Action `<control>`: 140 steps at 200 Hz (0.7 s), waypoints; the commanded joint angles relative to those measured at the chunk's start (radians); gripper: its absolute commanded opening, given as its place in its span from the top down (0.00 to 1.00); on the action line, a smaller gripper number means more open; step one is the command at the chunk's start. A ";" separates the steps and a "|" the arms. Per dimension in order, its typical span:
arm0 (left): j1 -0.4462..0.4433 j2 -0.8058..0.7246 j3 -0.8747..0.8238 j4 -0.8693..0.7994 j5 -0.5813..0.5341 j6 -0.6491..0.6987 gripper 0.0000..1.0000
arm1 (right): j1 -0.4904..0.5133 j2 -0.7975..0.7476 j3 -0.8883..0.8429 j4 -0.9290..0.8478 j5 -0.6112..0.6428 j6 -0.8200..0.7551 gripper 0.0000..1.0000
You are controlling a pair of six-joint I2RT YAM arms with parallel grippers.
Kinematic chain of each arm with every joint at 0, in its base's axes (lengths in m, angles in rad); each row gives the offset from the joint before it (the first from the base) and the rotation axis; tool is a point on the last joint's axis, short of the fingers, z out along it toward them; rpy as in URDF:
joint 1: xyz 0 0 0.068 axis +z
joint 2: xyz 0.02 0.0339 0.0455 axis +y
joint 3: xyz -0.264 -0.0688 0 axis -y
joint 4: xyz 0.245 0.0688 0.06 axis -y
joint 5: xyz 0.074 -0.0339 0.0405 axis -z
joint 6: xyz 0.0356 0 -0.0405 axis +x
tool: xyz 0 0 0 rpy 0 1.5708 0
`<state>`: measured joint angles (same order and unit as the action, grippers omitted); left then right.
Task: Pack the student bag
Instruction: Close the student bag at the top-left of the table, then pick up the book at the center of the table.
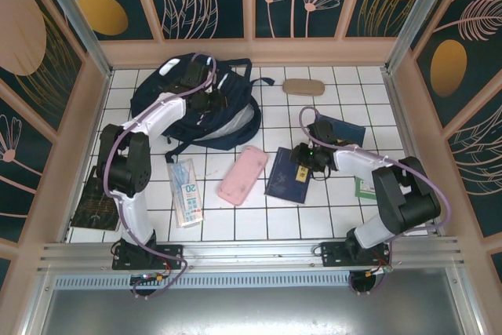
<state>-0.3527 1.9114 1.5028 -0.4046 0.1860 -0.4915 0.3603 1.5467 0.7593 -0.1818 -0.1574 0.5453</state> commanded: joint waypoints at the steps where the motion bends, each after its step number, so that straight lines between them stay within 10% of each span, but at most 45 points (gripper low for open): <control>1: -0.033 -0.074 -0.034 0.013 0.003 -0.038 0.68 | -0.013 0.001 0.049 -0.042 0.032 -0.068 0.54; 140: -0.436 -0.027 -0.216 0.280 0.109 -0.364 0.53 | -0.016 -0.323 -0.260 -0.088 0.034 0.110 0.54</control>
<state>-0.7544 1.8259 1.2949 -0.1661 0.2783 -0.8028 0.3473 1.2552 0.5407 -0.2768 -0.0860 0.6174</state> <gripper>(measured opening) 0.468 0.477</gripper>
